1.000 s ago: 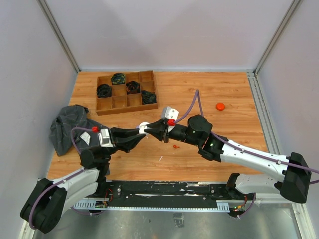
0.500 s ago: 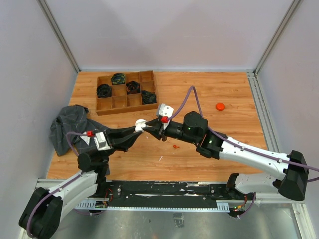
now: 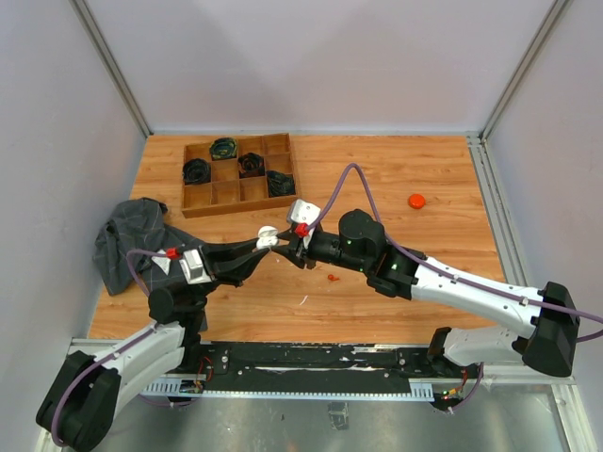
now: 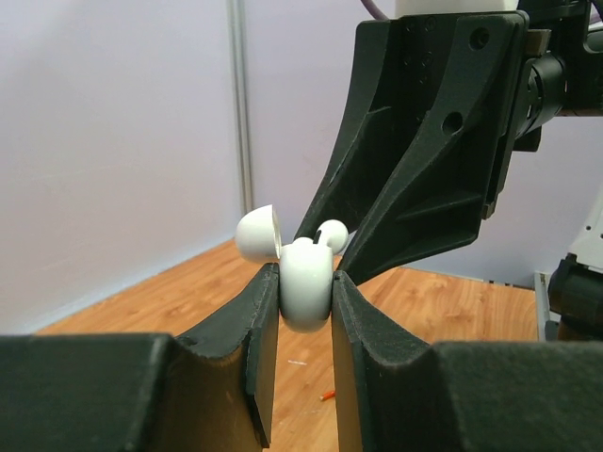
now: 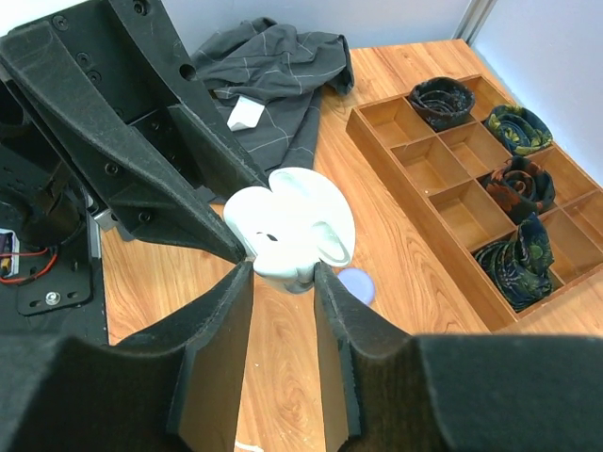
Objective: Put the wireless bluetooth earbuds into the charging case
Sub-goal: Place the earbud in the charging case.
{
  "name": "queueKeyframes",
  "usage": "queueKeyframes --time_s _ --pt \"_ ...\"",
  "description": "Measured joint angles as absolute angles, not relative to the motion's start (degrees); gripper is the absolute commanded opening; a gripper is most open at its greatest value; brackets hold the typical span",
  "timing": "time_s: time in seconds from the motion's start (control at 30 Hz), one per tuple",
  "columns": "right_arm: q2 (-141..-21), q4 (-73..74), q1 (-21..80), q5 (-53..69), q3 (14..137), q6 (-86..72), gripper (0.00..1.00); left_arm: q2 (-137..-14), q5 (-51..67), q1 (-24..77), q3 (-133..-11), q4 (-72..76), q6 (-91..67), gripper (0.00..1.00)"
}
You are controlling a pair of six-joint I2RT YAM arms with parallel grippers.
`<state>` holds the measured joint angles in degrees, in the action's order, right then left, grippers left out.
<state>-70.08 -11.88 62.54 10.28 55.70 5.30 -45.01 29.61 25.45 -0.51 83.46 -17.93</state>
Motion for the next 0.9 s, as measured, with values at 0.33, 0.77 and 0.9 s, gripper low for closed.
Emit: queueKeyframes --time_s 0.33,0.77,0.9 --pt "-70.02 -9.72 62.52 11.51 56.12 6.55 0.39 -46.83 30.70 25.45 -0.47 85.34 -17.39 0.00" --pt "-69.17 -7.66 62.52 12.93 56.51 6.52 0.39 -47.94 32.53 25.45 -0.47 87.35 -16.73 0.00" --pt "-68.82 -7.22 62.52 13.41 56.51 6.48 0.39 -47.94 33.08 25.45 -0.47 87.44 -16.75 0.00"
